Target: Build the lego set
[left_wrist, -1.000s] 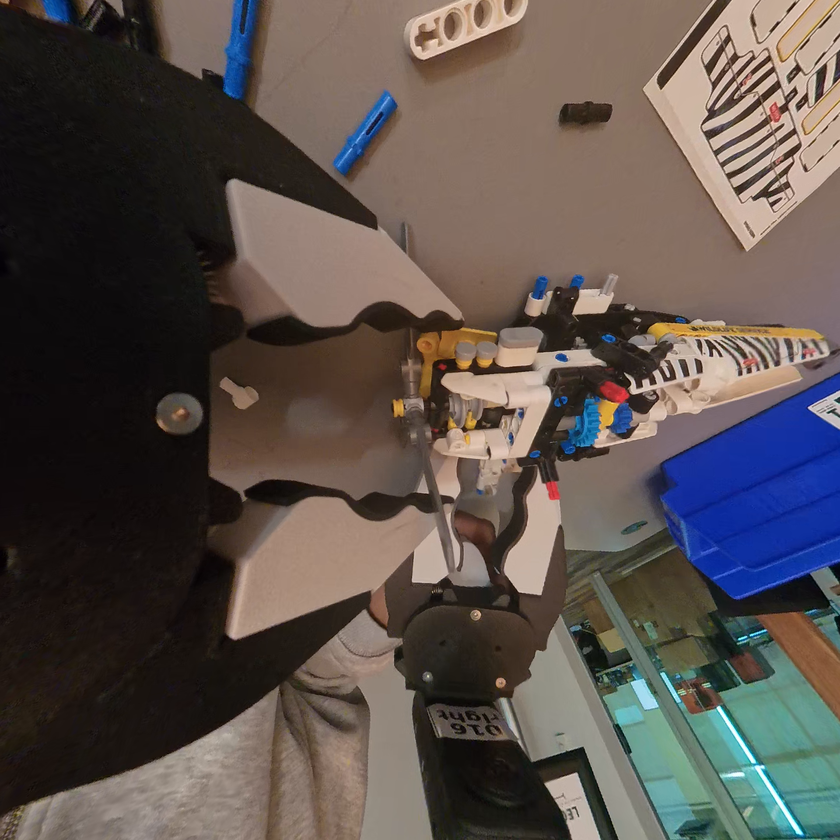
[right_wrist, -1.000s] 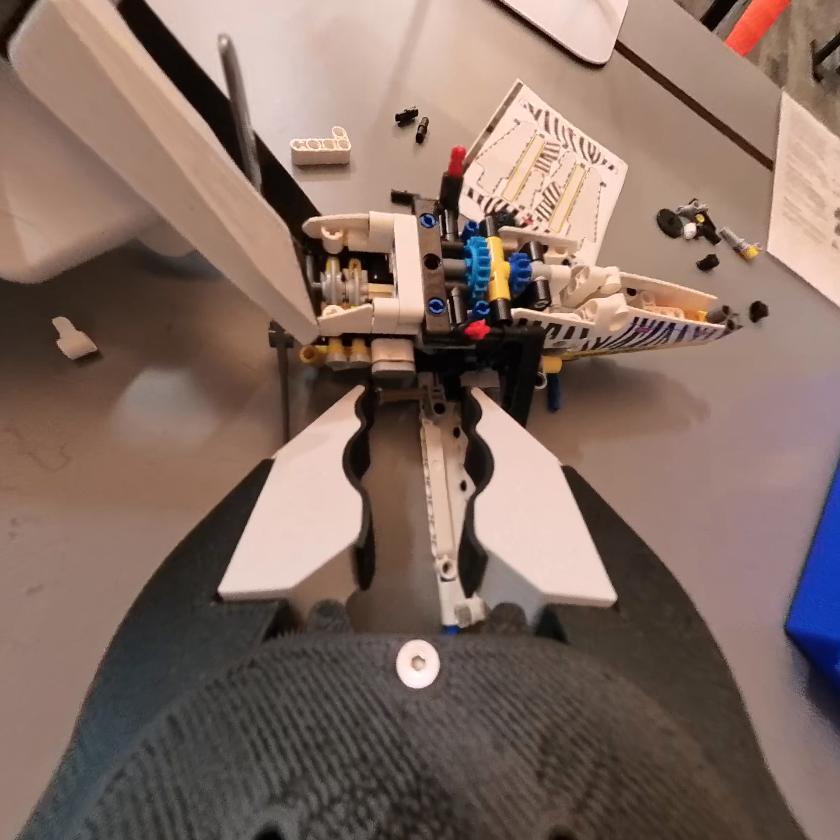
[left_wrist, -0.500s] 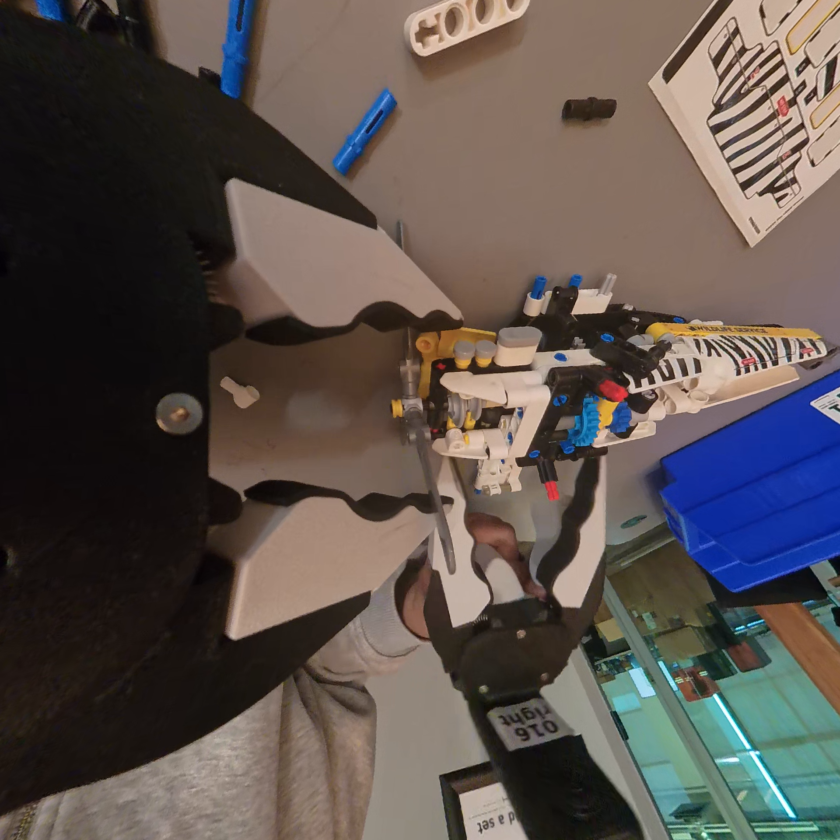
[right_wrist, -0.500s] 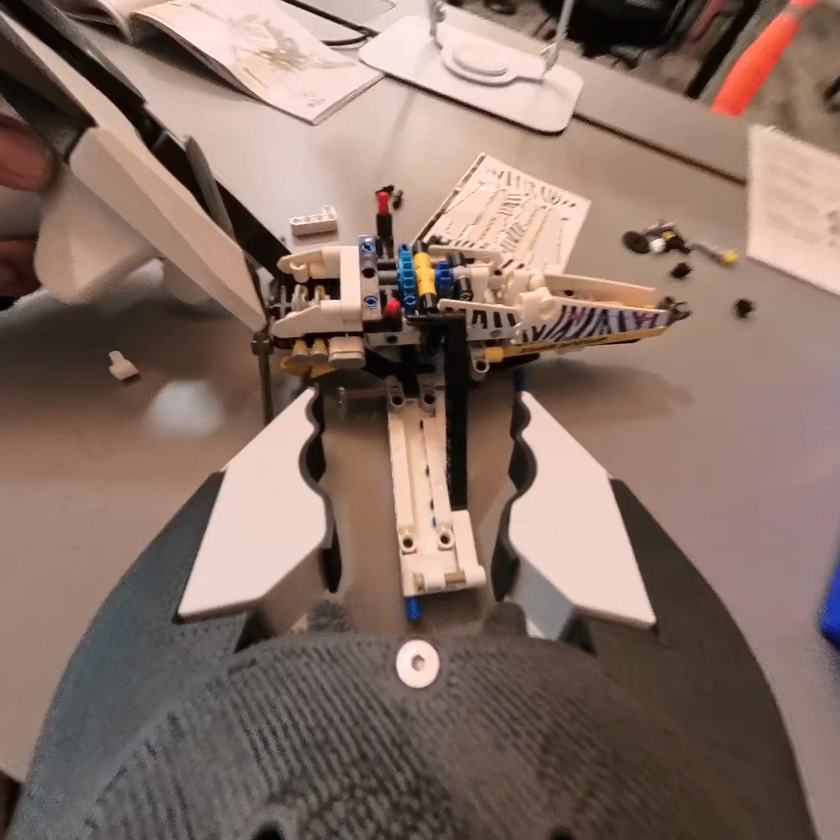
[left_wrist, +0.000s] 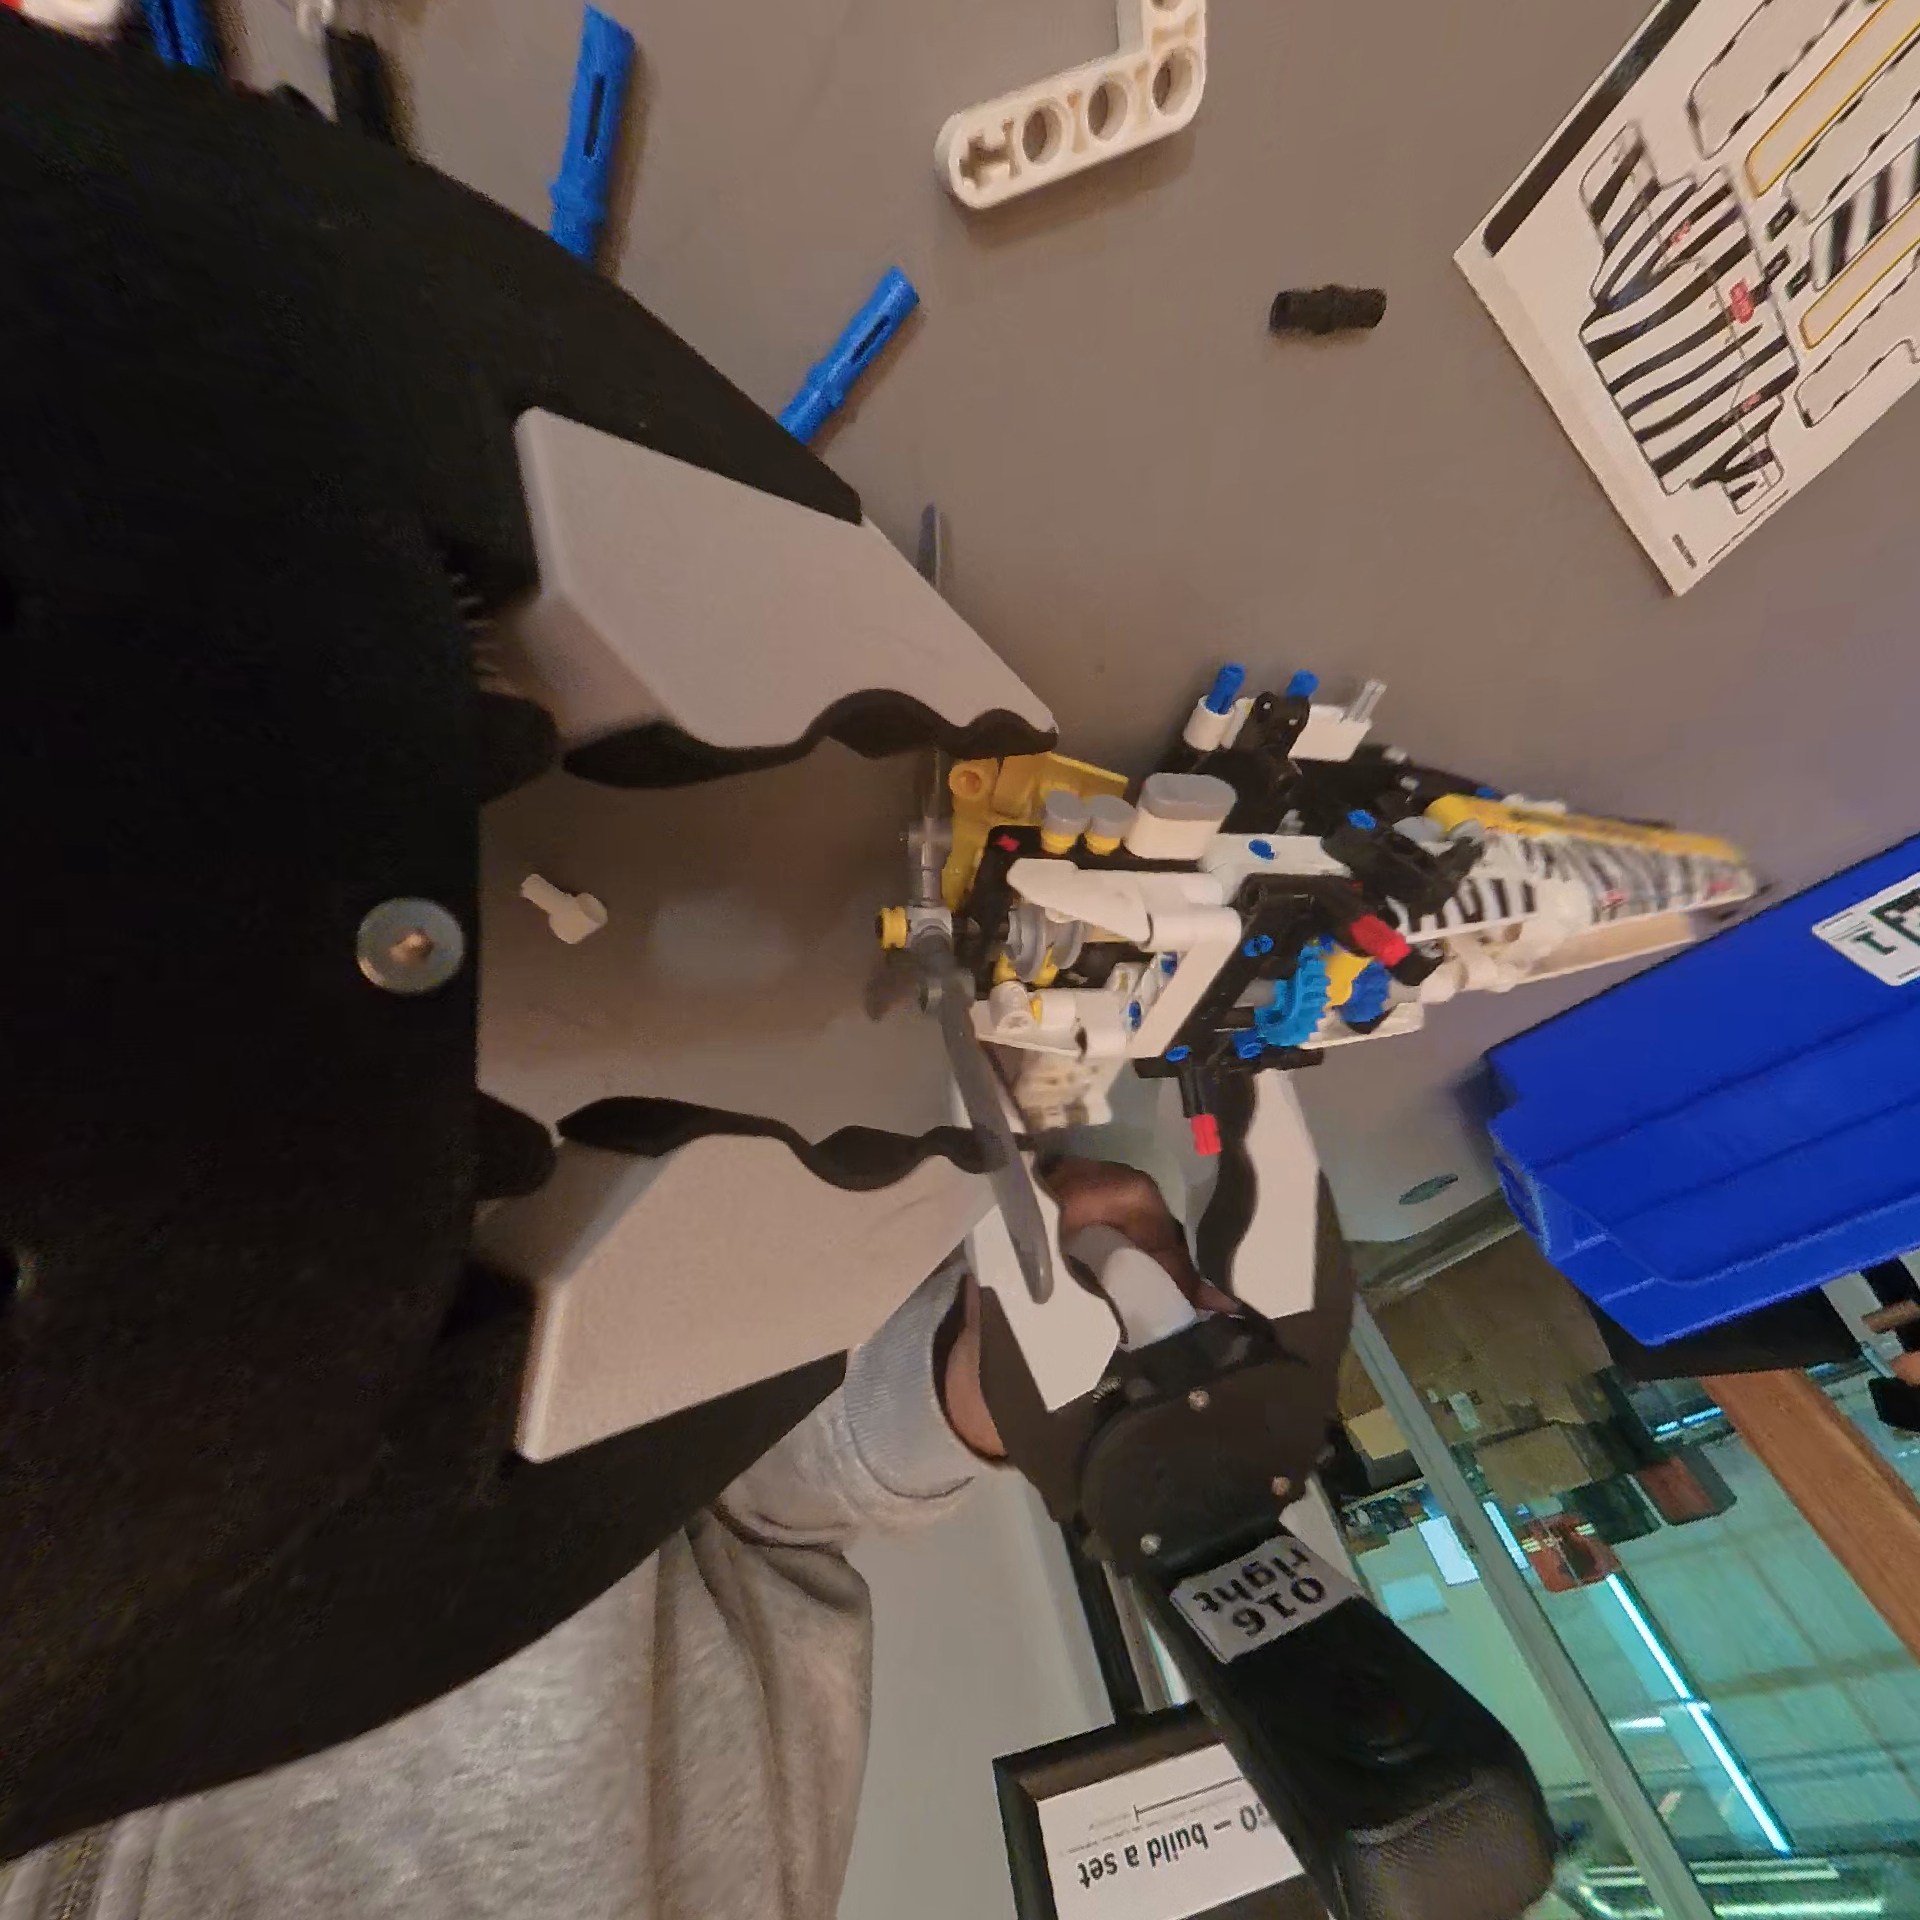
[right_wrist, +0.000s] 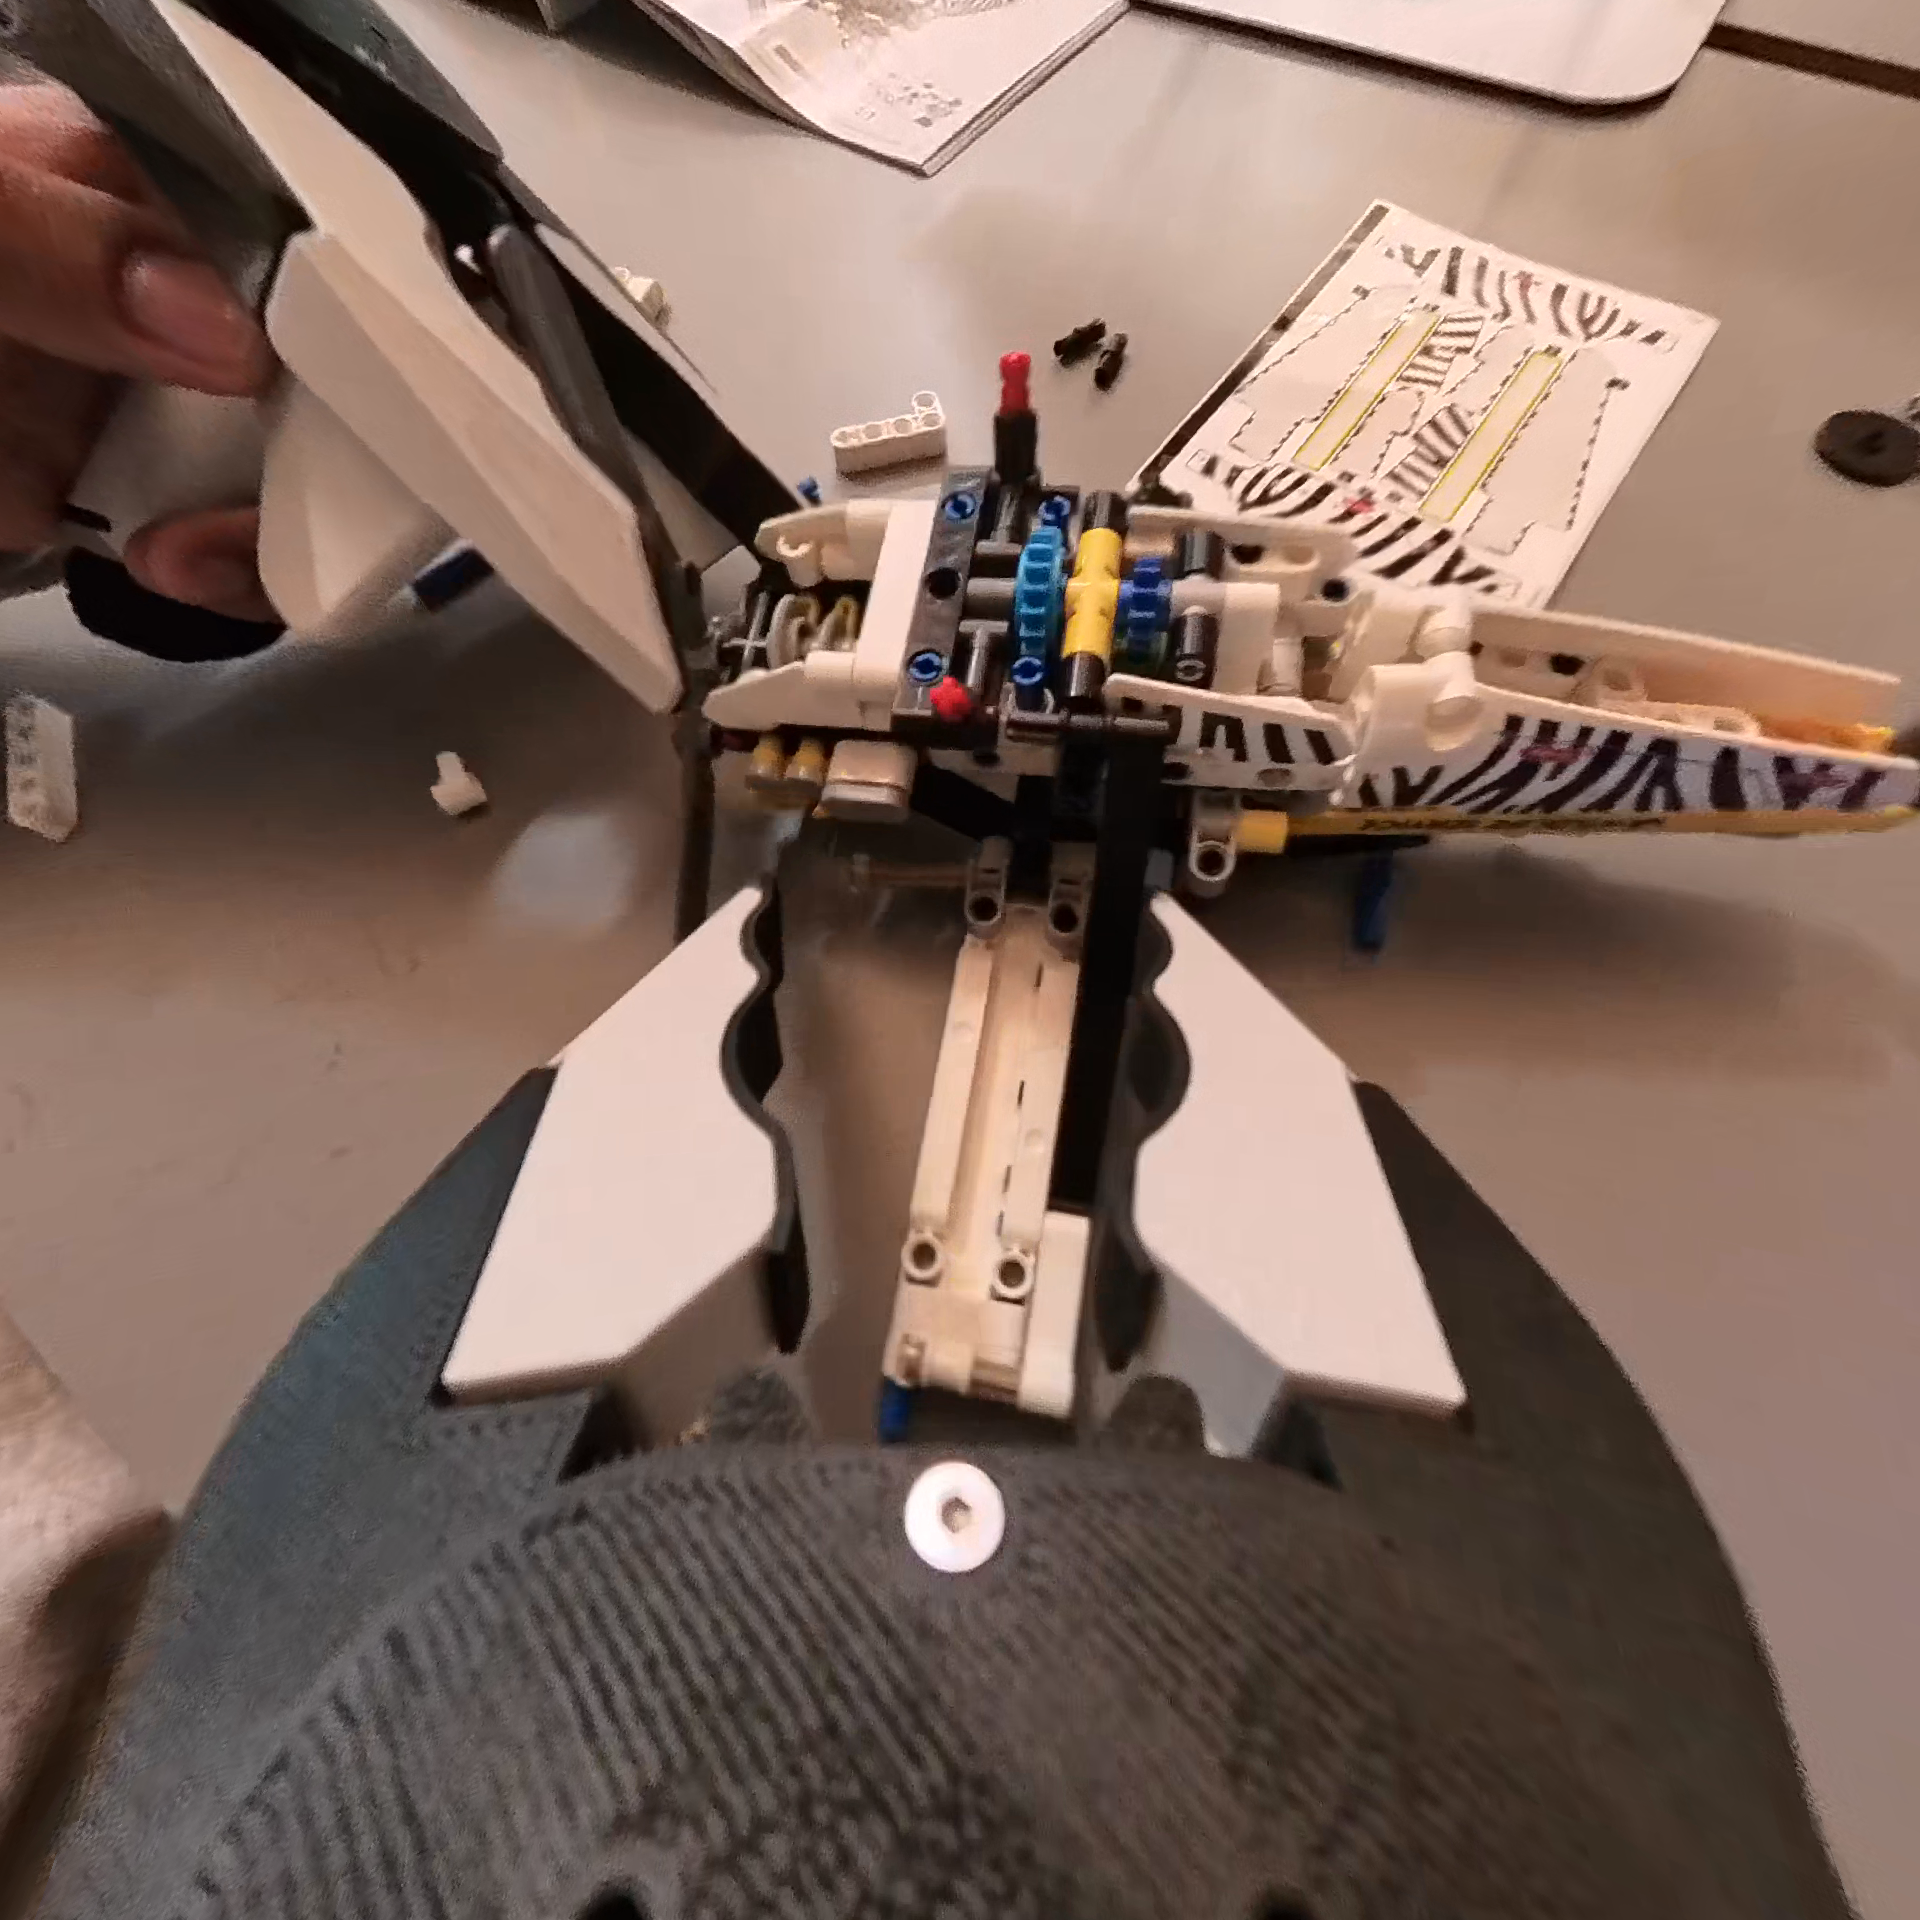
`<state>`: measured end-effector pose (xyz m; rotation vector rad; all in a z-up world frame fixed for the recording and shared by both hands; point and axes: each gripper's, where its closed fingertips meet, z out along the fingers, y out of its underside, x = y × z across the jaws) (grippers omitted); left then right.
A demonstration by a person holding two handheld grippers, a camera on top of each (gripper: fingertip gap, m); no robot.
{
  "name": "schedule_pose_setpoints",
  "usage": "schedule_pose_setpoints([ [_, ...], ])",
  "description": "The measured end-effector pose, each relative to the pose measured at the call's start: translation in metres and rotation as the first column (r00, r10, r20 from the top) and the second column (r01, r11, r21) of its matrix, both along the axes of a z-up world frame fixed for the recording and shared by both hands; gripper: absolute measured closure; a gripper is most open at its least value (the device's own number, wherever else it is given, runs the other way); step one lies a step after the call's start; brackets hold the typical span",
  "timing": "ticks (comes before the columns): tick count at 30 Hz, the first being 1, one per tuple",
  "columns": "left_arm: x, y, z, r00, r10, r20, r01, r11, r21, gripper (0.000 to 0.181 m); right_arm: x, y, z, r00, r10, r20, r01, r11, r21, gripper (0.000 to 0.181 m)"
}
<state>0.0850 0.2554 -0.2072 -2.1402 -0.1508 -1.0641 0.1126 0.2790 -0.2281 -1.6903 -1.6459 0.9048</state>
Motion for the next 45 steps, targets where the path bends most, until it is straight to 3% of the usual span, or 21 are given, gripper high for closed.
schedule_pose_setpoints([
  [7,-0.029,-0.018,0.022,0.993,0.092,0.077,-0.096,0.993,0.061,0.112,0.004,-0.058,0.006,0.998,0.042,-0.044,-0.050,0.979,-0.200,0.119],
  [10,-0.051,-0.035,0.048,0.973,0.199,0.117,-0.216,0.964,0.155,0.111,0.006,-0.076,0.008,0.996,0.068,-0.058,-0.077,0.982,-0.170,0.118],
  [14,-0.061,-0.068,0.071,0.928,0.371,0.022,-0.362,0.887,0.288,0.115,0.009,-0.077,0.010,0.996,0.052,-0.078,-0.062,0.991,-0.121,0.110],
  [17,-0.025,-0.083,0.058,0.912,0.407,-0.042,-0.378,0.877,0.299,0.125,0.011,-0.076,0.015,0.993,0.045,-0.111,-0.059,0.989,-0.134,0.108],
  [19,0.009,-0.085,0.032,0.918,0.379,-0.114,-0.347,0.910,0.225,0.128,0.011,-0.077,0.015,0.993,0.053,-0.108,-0.069,0.986,-0.149,0.106],
  [21,0.021,-0.083,0.006,0.888,0.399,-0.228,-0.371,0.915,0.157,0.137,0.010,-0.078,0.011,0.995,0.065,-0.080,-0.078,0.983,-0.167,0.104],
  [24,0.015,-0.076,-0.008,0.840,0.427,-0.333,-0.403,0.904,0.143,0.145,0.009,-0.080,0.003,0.997,0.075,-0.031,-0.079,0.982,-0.171,0.101],
  [34,0.009,-0.053,-0.028,0.835,0.380,-0.398,-0.397,0.917,0.044,0.170,0.009,-0.081,0.002,0.996,0.080,-0.024,-0.083,0.984,-0.161,0.098],
  [37,0.006,-0.049,-0.031,0.835,0.367,-0.410,-0.390,0.920,0.030,0.181,0.009,-0.076,0.000,0.998,0.062,-0.010,-0.063,0.990,-0.129,0.108],
  [45,0.010,-0.047,-0.030,0.867,0.306,-0.393,-0.322,0.946,0.025,0.176,0.013,-0.066,-0.006,0.999,0.042,0.024,-0.042,0.999,0.010,0.139],
])
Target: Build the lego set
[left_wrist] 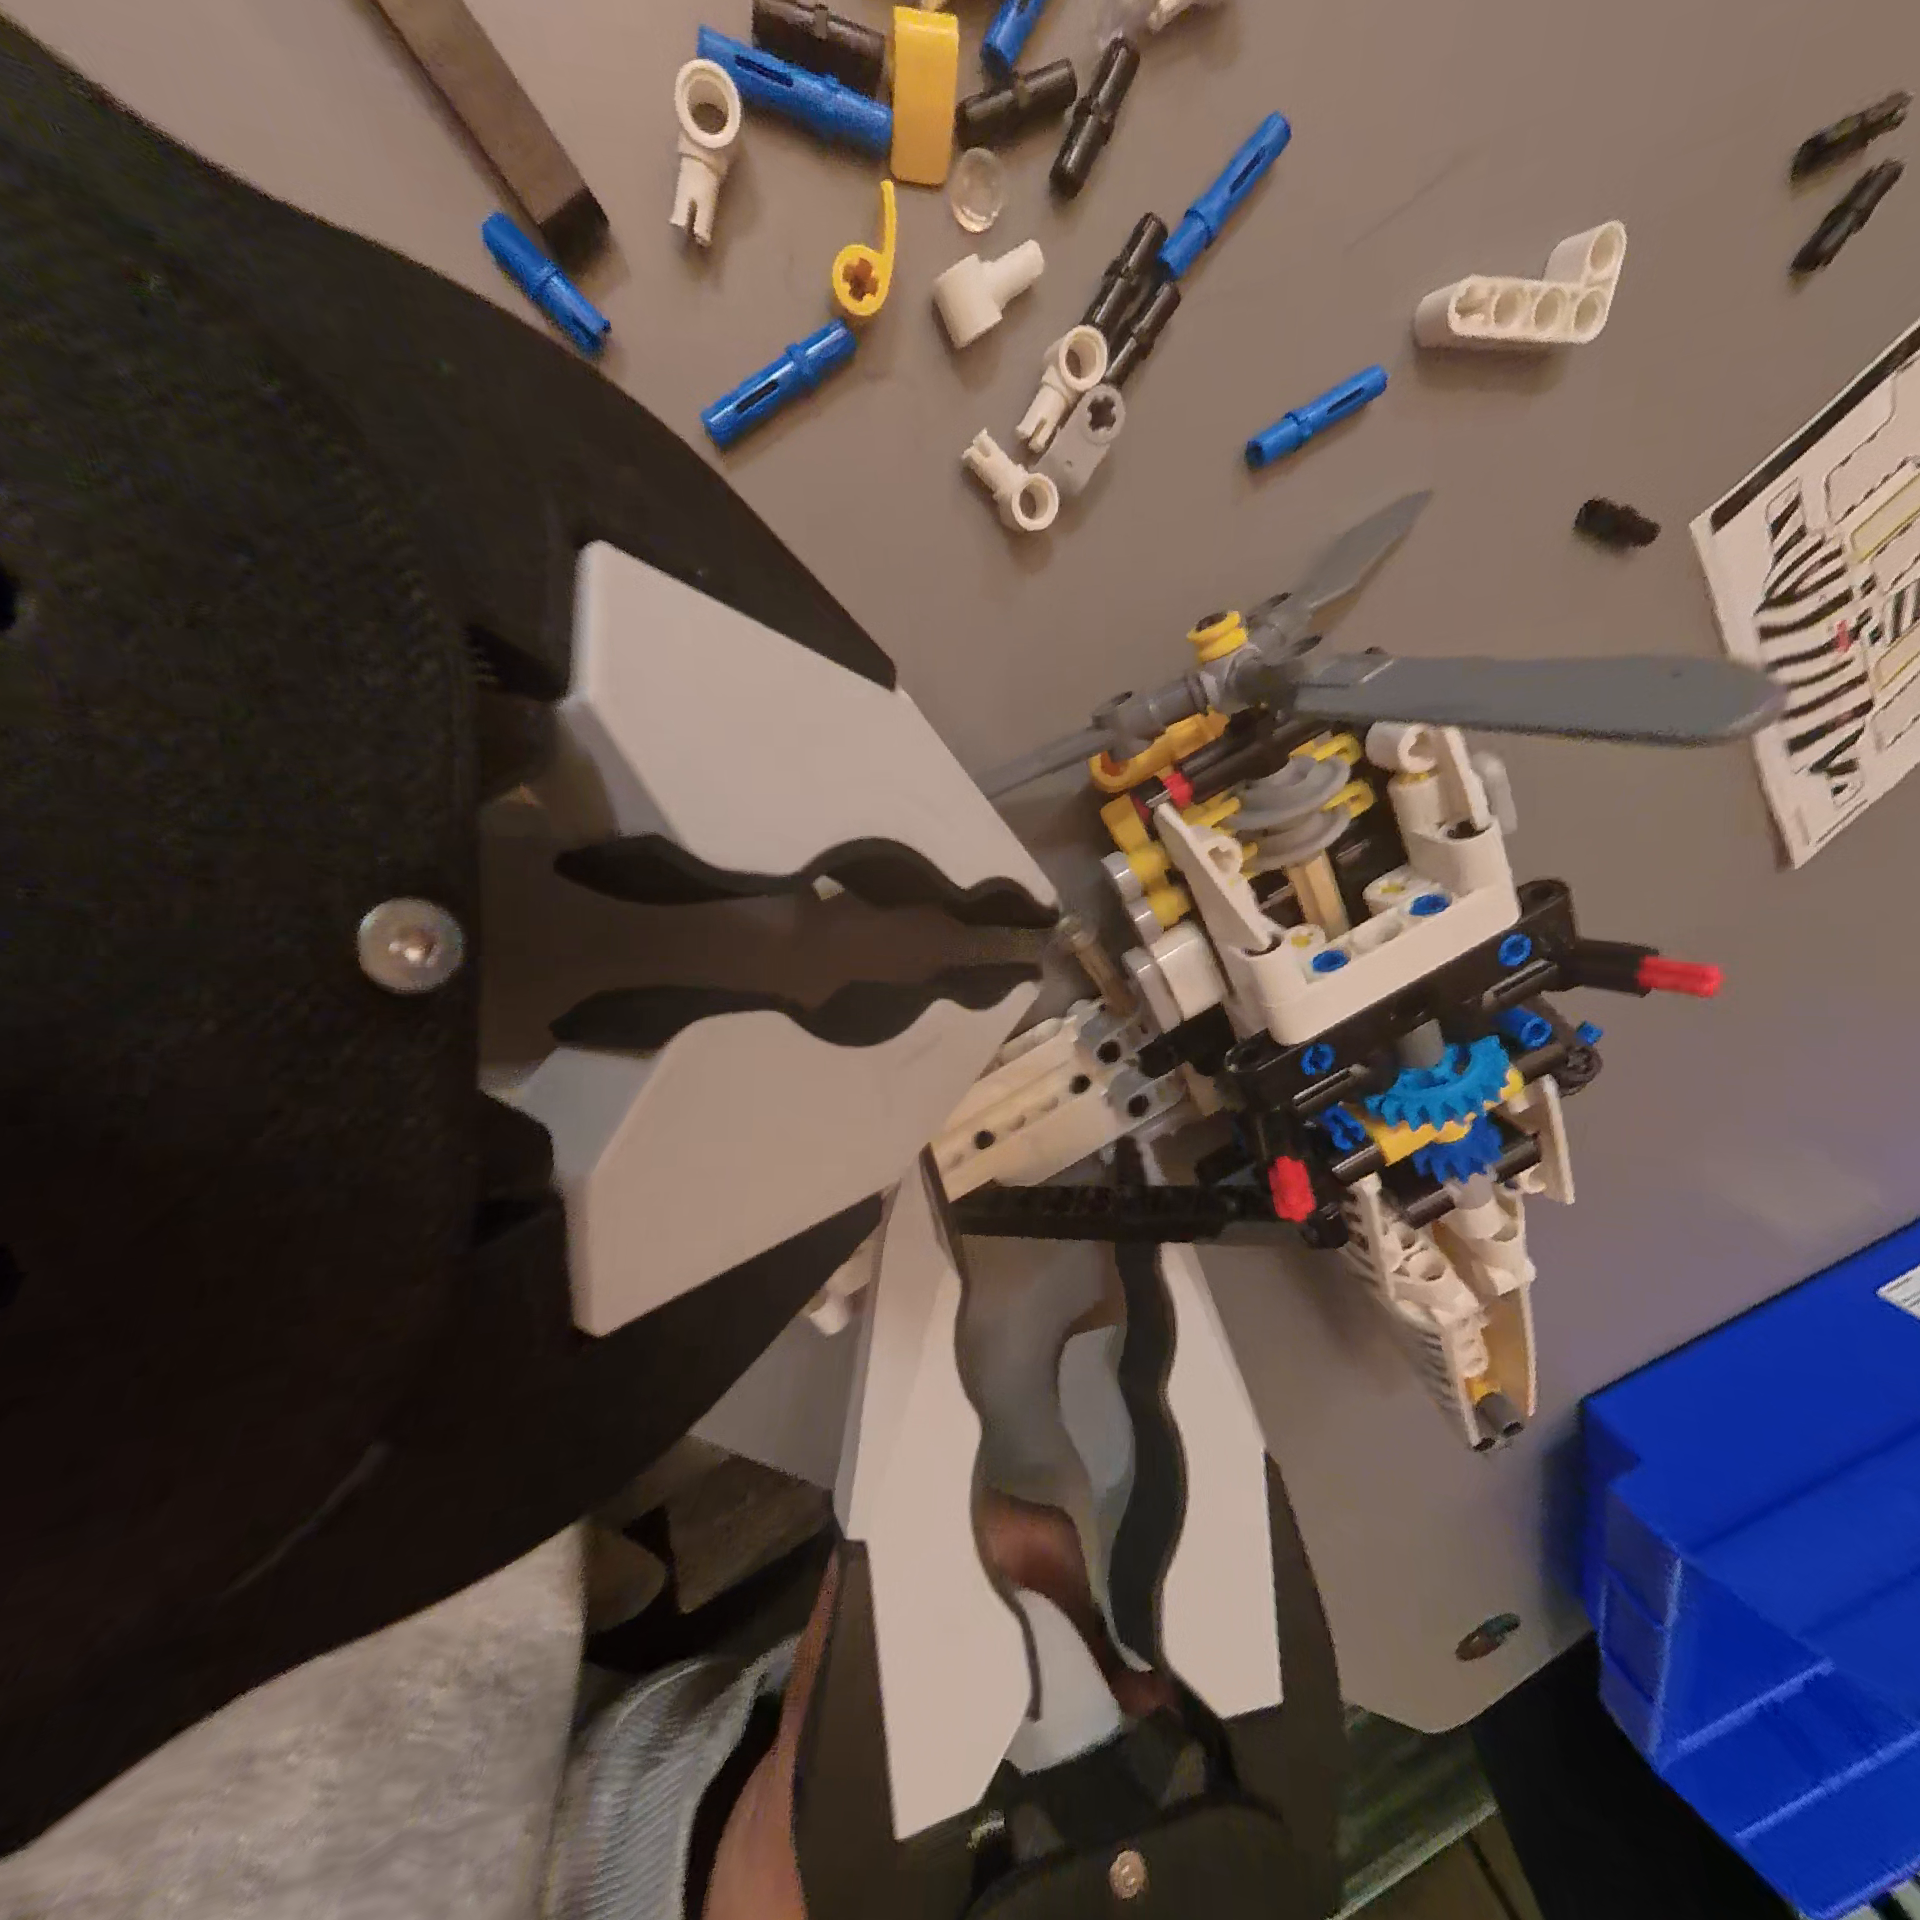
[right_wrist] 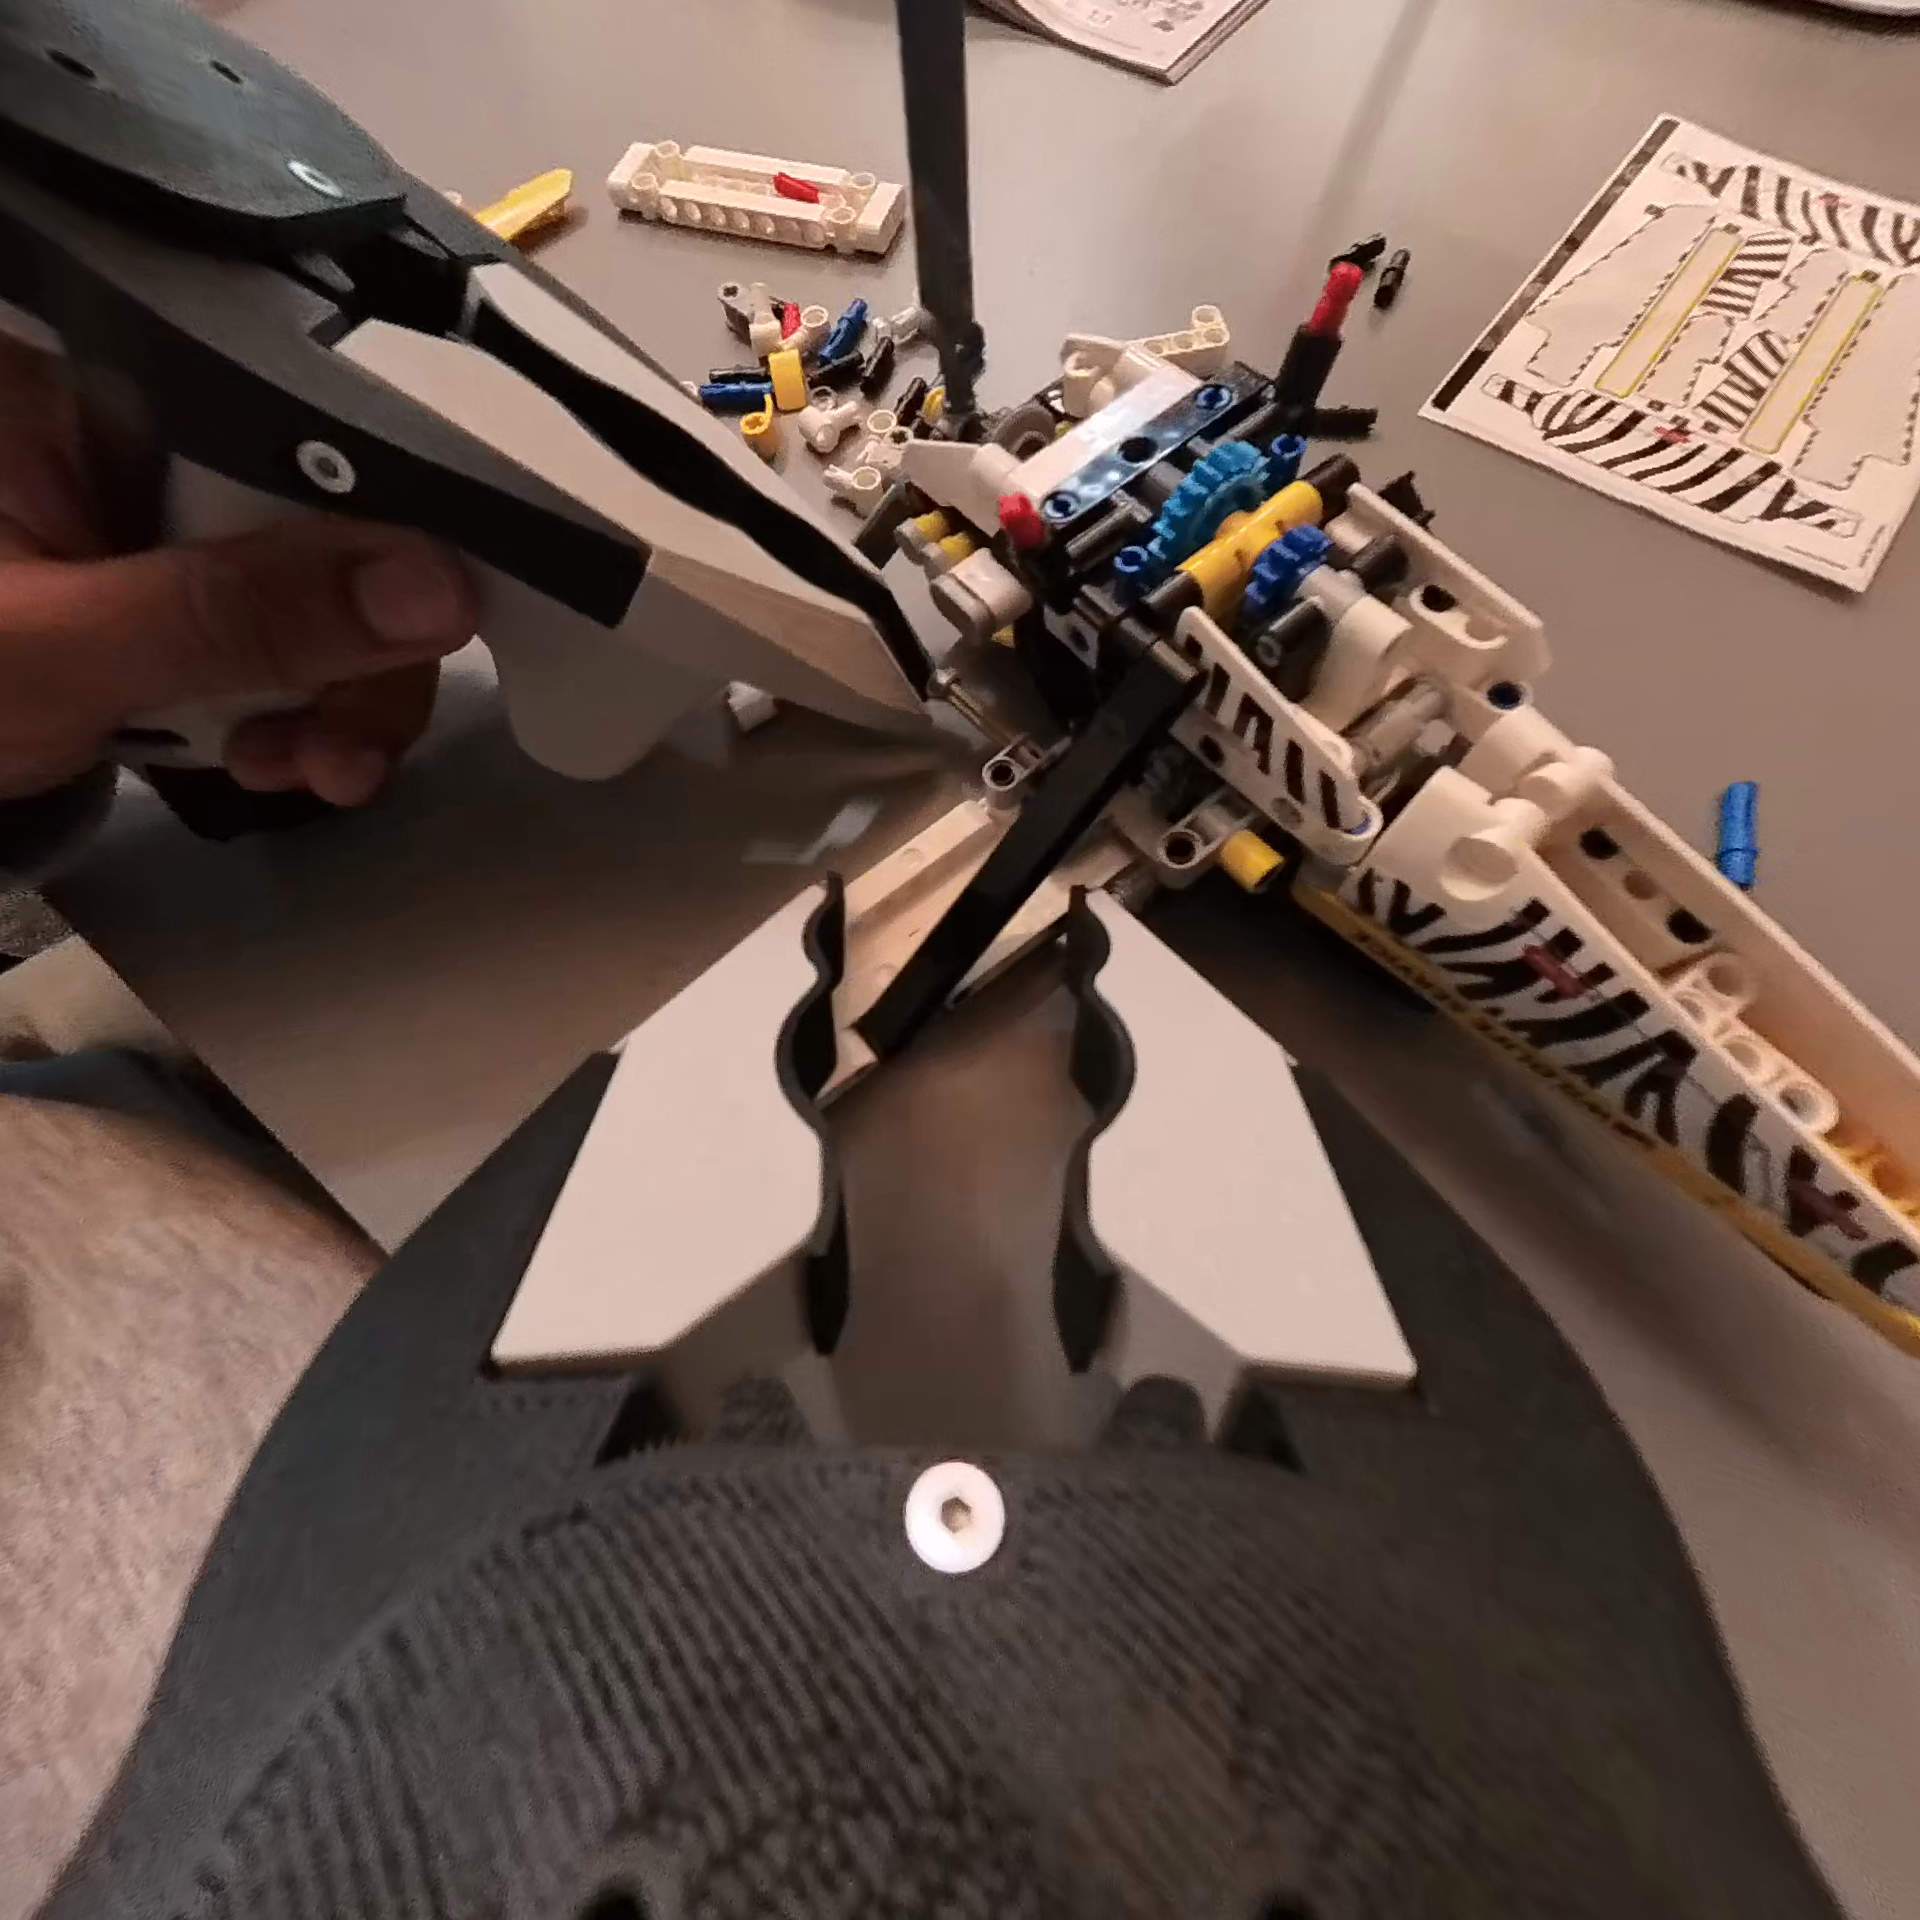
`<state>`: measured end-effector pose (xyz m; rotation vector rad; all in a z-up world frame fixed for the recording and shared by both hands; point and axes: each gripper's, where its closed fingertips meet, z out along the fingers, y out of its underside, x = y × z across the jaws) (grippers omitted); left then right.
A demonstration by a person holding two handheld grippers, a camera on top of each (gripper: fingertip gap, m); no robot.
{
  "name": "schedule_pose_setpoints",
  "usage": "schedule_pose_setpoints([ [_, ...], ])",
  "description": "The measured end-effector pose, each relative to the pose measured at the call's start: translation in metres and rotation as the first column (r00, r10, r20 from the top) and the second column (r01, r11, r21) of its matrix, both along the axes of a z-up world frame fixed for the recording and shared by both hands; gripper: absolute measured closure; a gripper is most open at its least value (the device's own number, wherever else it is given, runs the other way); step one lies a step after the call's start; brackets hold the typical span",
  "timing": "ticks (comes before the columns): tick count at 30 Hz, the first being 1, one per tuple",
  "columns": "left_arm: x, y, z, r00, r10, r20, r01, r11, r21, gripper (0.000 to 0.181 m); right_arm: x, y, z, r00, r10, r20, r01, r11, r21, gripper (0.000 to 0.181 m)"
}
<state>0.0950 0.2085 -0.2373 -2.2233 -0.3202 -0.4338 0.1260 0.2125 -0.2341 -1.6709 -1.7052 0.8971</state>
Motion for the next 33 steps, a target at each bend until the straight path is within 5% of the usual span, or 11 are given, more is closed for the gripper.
schedule_pose_setpoints([
  [7,0.001,-0.023,0.032,0.987,-0.140,-0.083,0.149,0.982,0.120,0.159,0.006,-0.012,0.012,0.997,-0.037,-0.065,0.040,0.998,0.046,0.127],
  [10,-0.032,-0.019,0.062,0.955,-0.030,-0.295,0.114,0.955,0.273,0.121,0.007,-0.012,0.010,0.992,-0.092,-0.084,0.103,0.986,0.132,0.110],
  [12,-0.049,-0.009,0.070,0.910,0.002,-0.414,0.134,0.945,0.299,0.076,0.007,-0.014,0.000,0.993,-0.107,-0.048,0.113,0.979,0.168,0.099],
  [16,-0.050,0.010,0.038,0.842,-0.192,-0.504,0.274,0.957,0.094,0.029,0.009,-0.016,-0.007,0.993,-0.114,-0.007,0.114,0.981,0.154,0.098],
  [20,-0.045,0.019,0.021,0.834,-0.287,-0.472,0.331,0.944,0.009,0.026,0.017,-0.020,-0.011,0.997,-0.076,0.015,0.076,0.996,0.048,0.120],
  [27,-0.036,0.022,-0.003,0.753,-0.377,-0.539,0.380,0.918,-0.111,0.037,0.028,-0.012,-0.011,1.000,-0.021,0.015,0.020,0.999,0.048,0.128],
  [33,-0.019,0.028,0.001,0.742,-0.413,-0.528,0.434,0.896,-0.090,0.068,0.039,-0.001,-0.011,1.000,0.014,0.016,-0.015,0.999,0.043,0.134],
])
